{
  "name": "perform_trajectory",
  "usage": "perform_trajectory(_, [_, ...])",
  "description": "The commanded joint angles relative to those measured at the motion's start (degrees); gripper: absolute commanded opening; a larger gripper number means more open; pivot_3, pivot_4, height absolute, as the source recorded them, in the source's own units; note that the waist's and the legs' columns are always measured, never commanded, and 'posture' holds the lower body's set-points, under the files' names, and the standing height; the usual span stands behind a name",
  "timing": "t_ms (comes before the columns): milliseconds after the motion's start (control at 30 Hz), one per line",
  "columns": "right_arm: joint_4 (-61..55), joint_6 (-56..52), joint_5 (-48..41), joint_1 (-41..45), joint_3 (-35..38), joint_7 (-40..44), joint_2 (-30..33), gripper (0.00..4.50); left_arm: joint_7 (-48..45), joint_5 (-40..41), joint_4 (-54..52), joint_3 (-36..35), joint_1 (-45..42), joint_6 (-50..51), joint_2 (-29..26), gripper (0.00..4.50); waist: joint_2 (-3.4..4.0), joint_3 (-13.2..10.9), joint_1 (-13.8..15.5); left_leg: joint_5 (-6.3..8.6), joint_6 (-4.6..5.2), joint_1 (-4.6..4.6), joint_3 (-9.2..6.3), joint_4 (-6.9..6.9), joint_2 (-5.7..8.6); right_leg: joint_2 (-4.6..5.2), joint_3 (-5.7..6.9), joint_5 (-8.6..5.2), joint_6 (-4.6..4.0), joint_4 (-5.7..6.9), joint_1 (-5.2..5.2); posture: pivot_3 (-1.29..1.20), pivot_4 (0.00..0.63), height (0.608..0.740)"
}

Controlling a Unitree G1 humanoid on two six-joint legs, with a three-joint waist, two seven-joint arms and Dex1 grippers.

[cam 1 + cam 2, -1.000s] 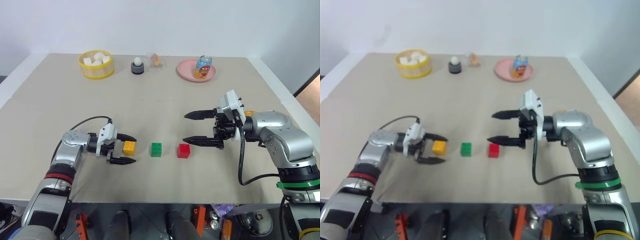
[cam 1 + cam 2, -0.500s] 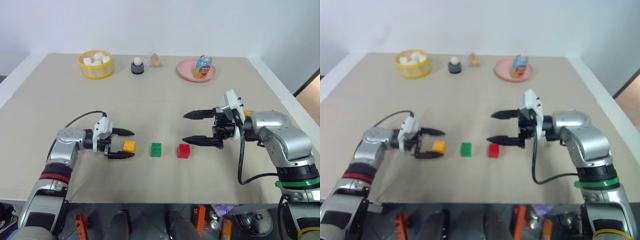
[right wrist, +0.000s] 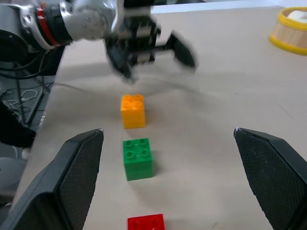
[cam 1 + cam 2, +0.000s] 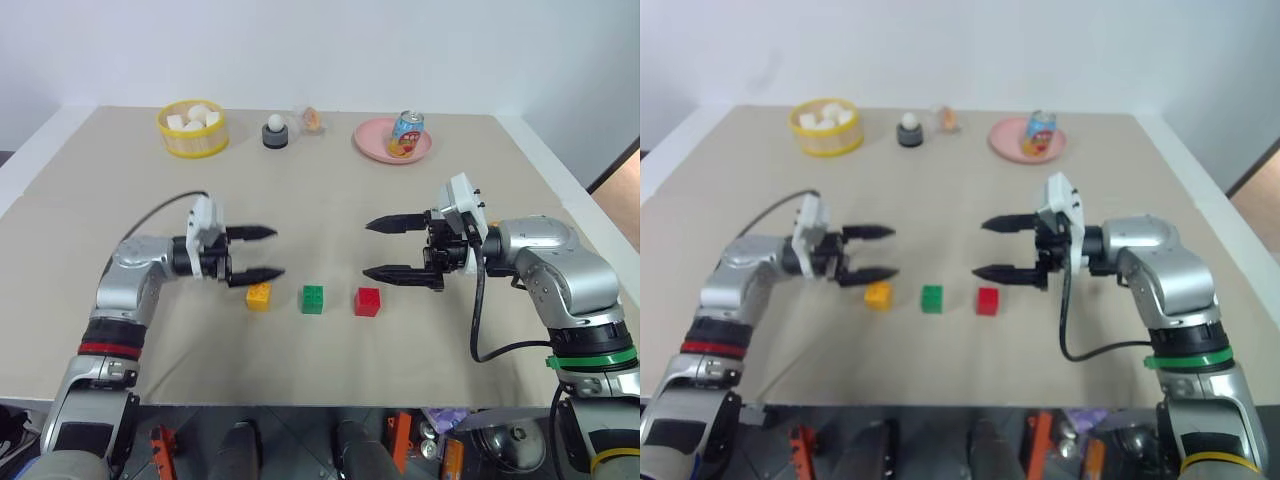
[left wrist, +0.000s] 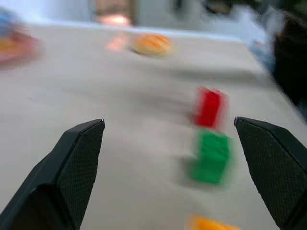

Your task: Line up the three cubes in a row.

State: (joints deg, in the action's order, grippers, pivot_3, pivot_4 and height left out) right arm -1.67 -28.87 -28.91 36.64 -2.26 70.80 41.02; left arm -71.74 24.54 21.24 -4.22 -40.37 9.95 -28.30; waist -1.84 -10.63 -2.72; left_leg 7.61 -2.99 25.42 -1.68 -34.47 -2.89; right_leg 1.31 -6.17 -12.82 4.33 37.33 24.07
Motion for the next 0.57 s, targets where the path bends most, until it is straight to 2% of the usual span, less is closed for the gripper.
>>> perform_trajectory(33, [3.1,1.6,0.9,0.9,3.6,-4.4,-0.9,4.50,12.0,1.0,-1.7,-6.7,-1.8,3.3,-1.3,4.47,0.00,0.0,-0.1,0.00,0.00,0.00,0.00,0.00,0.00,0.01,0.00,0.00,0.02,0.00,-0.02,0.00,0.150,0.740])
perform_trajectory(133, [7.9,3.0,2.9,0.1,7.0,-12.6,-3.0,4.50,23.4,1.9,-3.9,-12.0,0.6,12.4,-3.2,4.47,0.00,0.0,-0.3,0.00,0.00,-0.02,0.00,0.04,0.00,-0.01,-0.02,0.08,0.16,0.00,-0.01,0.00,0.150,0.740])
perform_trajectory(200, [9.2,4.7,5.0,-1.7,8.3,-17.6,-4.1,4.50,28.4,1.5,-9.1,-14.3,4.6,13.9,-3.6,4.47,0.00,0.0,-0.3,0.00,0.00,-0.02,-0.01,0.08,-0.01,-0.01,-0.01,0.11,0.25,0.01,0.02,0.00,0.150,0.740])
perform_trajectory(367, [7.7,4.4,6.0,-6.8,13.8,-29.6,-7.8,4.50,42.7,3.7,-22.6,-21.2,14.2,21.1,-1.2,4.47,-0.02,0.0,0.1,0.05,-0.08,0.03,-0.04,0.16,0.00,-0.01,-0.01,-0.02,0.28,0.01,0.03,0.00,0.150,0.740])
perform_trajectory(567, [3.8,4.4,6.7,-11.2,17.6,-42.3,-13.3,4.50,50.8,6.2,-34.1,-22.5,23.9,25.3,3.4,4.47,-0.02,0.0,0.1,0.04,-0.11,0.01,-0.03,0.02,0.04,0.05,-0.03,-0.02,0.14,-0.04,-0.11,0.00,0.150,0.740])
